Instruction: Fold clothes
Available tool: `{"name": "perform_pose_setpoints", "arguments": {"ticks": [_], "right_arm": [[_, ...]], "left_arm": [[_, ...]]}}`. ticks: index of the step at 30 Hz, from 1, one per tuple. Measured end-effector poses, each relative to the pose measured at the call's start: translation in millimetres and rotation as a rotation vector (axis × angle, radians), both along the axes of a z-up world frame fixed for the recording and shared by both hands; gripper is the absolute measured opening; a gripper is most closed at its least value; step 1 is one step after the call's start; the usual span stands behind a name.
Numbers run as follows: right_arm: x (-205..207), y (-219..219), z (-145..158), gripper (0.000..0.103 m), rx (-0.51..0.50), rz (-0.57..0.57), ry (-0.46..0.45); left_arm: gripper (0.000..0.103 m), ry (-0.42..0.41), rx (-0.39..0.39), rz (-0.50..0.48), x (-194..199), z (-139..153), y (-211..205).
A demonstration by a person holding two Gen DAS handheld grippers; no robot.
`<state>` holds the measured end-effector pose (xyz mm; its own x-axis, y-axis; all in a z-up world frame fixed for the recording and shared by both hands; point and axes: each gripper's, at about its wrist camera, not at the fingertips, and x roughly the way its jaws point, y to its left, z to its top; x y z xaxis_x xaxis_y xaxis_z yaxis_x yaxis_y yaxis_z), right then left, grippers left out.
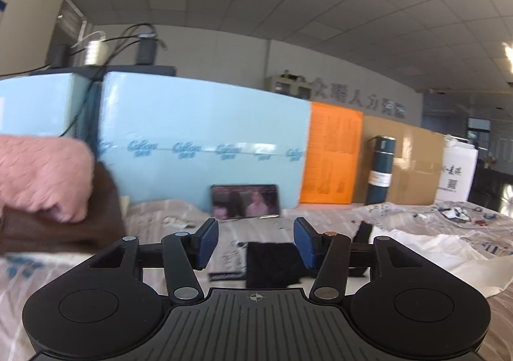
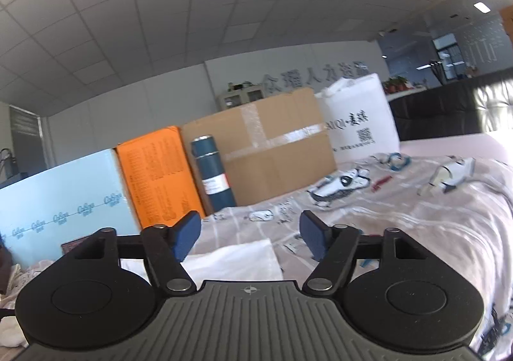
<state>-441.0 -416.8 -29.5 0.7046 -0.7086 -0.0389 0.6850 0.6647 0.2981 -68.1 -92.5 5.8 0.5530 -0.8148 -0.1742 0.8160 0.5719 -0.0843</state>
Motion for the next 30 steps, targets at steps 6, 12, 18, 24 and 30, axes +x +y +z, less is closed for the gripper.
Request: {"name": "perform_pose_setpoints", "arguments": {"ticks": [6,12,18,24,30], "right_arm": [[30.2,-36.8,25.1,0.081,-0.002,0.089,-0.017],[44.5,-107.3,25.3,0.081,0.173,0.068,0.035],[76.8,-164.7,-8.7,0.081,0.394,0.159,0.135],[121.2,-187.4,-30.5,0.081,0.479,0.222,0.270],[136.4,-183.8,-30.6,0.032,0.435,0.279,0.333]], "left_arm": [[0.078,0.074,0.126,-0.317,28.6,6.3,-83.1],[0.078,0.054,0.336,-0.425,31.6,-19.7,-155.9],[0.072,0.067,0.450,-0.476,31.2,-42.7,-190.4],[0.010,-0.114,0.527,-0.453,20.4,-37.6,-205.6],[0.009,-0.462,0.507,-0.298,29.0,-10.2,-246.3]]}}
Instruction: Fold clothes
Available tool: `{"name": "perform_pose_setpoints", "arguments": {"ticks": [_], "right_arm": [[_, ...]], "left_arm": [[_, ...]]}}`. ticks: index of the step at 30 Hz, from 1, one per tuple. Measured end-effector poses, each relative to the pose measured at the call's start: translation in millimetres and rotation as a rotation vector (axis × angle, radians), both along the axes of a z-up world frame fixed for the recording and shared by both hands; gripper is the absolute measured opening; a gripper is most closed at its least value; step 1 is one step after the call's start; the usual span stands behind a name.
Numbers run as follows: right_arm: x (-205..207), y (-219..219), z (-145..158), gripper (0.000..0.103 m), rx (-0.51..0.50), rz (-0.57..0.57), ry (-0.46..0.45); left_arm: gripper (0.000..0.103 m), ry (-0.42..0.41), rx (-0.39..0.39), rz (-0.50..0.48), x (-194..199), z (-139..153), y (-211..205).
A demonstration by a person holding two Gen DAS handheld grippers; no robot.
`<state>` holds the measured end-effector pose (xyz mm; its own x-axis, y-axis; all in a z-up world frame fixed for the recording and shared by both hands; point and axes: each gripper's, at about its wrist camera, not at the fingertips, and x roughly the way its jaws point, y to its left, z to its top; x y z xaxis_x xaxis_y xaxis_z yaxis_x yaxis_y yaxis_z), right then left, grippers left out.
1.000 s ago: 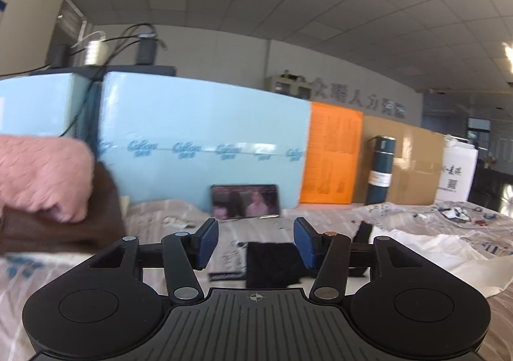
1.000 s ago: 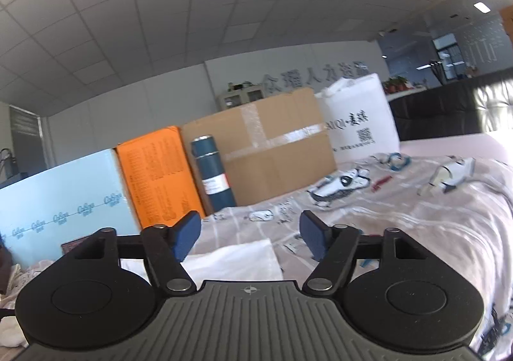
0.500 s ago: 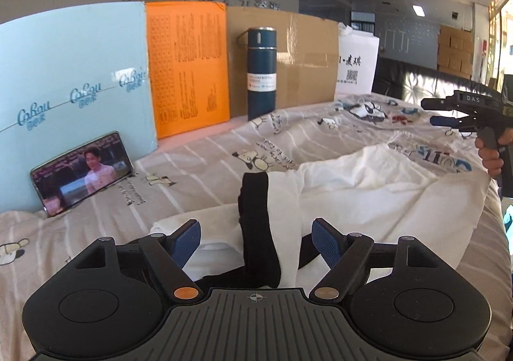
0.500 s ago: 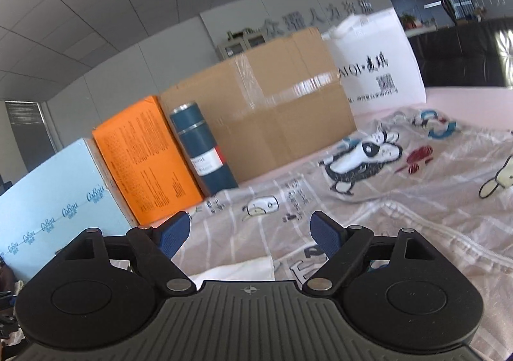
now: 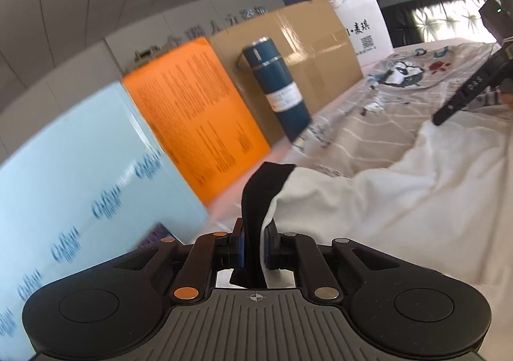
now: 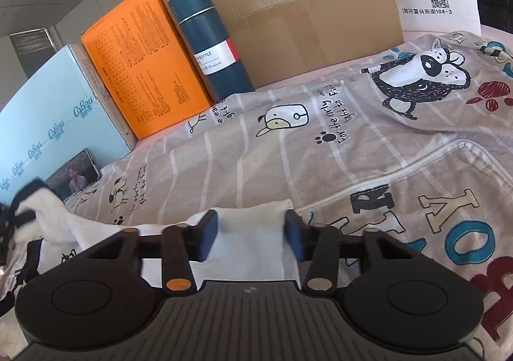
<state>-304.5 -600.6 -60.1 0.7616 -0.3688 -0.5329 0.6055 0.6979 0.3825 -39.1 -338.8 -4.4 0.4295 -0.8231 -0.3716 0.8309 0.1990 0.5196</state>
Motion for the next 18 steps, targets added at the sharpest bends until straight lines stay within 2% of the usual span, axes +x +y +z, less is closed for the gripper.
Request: {"name": "perform_pose_setpoints", "arguments": {"ticks": [3,4,6,9,11,12,15,18], "right_arm": [[-1.9,2.1,1.2,0.007,-0.026,-0.002,-0.007],[-3.4,3.3,4.6,0.005,-0.053,-0.015,-0.016],[-6.3,5.7,11.3,0.005,-0.110,-0.041,-0.034],[-7.2,6.5,19.7,0.004,-0.193,-0.091,-0.041],[-6.6,2.6,17.5,0.004,-0.203,-0.116,-0.033],[-5.7,0.7,14.9,0.004,-0.204,-0.127,-0.022],[-2.0,-5.3,7.0,0.004,-0.189,-0.146,0.019],[1.7,-10.0,1.1,0.005,-0.158,-0.153,0.062]], "left_arm": [[0.009,-0.047,-0.010,-0.004,14.1,7.7,-32.6],[0.009,-0.057,-0.005,-0.003,18.7,6.5,-43.5],[0.008,-0.067,0.012,0.006,26.8,-0.2,-65.5],[0.008,-0.026,0.121,0.042,41.6,-20.0,-95.8],[0.013,-0.005,0.191,0.058,47.8,-37.1,-107.7],[0.017,0.010,0.209,0.061,50.8,-43.5,-111.8],[0.020,0.056,0.245,0.067,59.2,-55.3,-119.5],[0.040,0.048,0.213,0.089,66.8,-51.2,-115.9]]}}
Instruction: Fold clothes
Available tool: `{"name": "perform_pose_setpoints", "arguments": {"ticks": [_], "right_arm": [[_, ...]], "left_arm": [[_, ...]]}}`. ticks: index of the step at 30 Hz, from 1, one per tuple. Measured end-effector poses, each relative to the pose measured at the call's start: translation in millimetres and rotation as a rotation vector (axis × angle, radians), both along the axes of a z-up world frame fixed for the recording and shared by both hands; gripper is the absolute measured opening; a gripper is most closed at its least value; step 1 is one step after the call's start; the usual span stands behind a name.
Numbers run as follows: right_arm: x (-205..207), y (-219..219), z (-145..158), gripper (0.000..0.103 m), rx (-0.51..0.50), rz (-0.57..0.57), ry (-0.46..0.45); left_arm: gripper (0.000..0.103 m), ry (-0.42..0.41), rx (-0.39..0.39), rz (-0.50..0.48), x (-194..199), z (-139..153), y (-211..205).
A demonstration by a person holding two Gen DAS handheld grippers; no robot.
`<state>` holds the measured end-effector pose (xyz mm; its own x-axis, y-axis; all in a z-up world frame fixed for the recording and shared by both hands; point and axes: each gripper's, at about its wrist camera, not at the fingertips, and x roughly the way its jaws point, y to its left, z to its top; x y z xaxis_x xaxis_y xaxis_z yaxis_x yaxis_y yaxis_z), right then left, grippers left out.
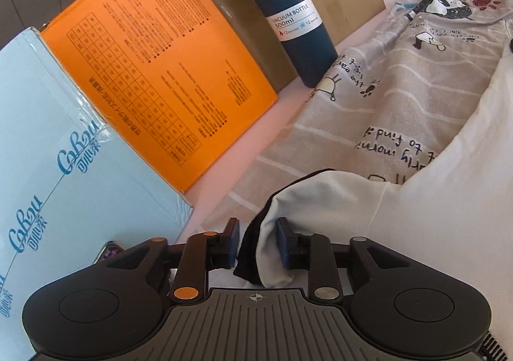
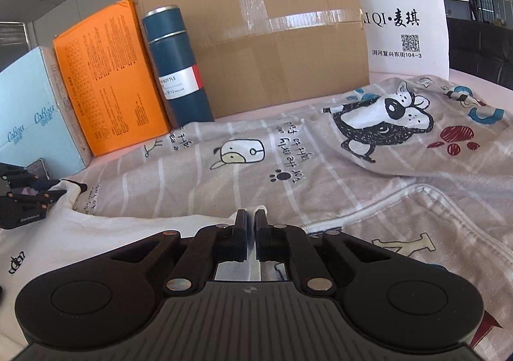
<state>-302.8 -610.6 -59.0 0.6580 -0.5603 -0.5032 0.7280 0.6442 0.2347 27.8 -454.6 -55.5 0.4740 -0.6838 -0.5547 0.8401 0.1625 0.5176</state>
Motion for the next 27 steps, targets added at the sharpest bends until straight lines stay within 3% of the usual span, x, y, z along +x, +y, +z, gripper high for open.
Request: {"name": "perform_pose_setpoints", "arguments": {"ticks": [2,4,7,10,12,15,17,20,23,27], "right_arm": [[0.8,-4.2,-4.3,0.007,0.029,-0.018,0.023],[-1.5,-6.5,-6.6,0.009,0.049,-0.025,0.014],[-4.8,-6.0,-6.9,0.023,0.049,-0.039,-0.002],[-17.1,-3.2,-2.8,0.060,0.022,-0.090,-0.056],[-30.3,1.3,1.6,0.064,-0.011,-0.126,-0.121],[-40.9,13.2,11.8,0.065,-0.071,-0.096,-0.208],[-43.0,26.0,22.1,0.066,-0.129,-0.054,-0.244],[-37.8,52.3,40.2,0.070,-0.181,0.066,-0.287],[-17.1,83.3,51.0,0.079,-0.148,0.259,-0.314],[19.1,124.2,55.4,0.081,-0.056,0.512,-0.315]], "left_arm": [[0.063,0.015,-0.018,0.033,10.6,11.0,4.9],[0.073,0.066,-0.019,0.038,24.1,23.1,16.7],[0.073,0.094,-0.077,0.066,40.8,40.0,46.9],[0.073,0.148,-0.188,0.138,48.7,56.0,87.7],[0.073,0.232,-0.276,0.162,43.9,64.5,120.1],[0.072,0.397,-0.374,0.094,22.2,71.9,171.5],[0.073,0.438,-0.360,-0.010,0.9,65.8,194.0],[0.073,0.428,-0.256,-0.131,-27.9,50.2,213.1],[0.073,0.468,-0.185,-0.132,-34.7,33.9,210.3],[0.072,0.515,-0.144,-0.094,-32.8,15.1,202.9]]}}
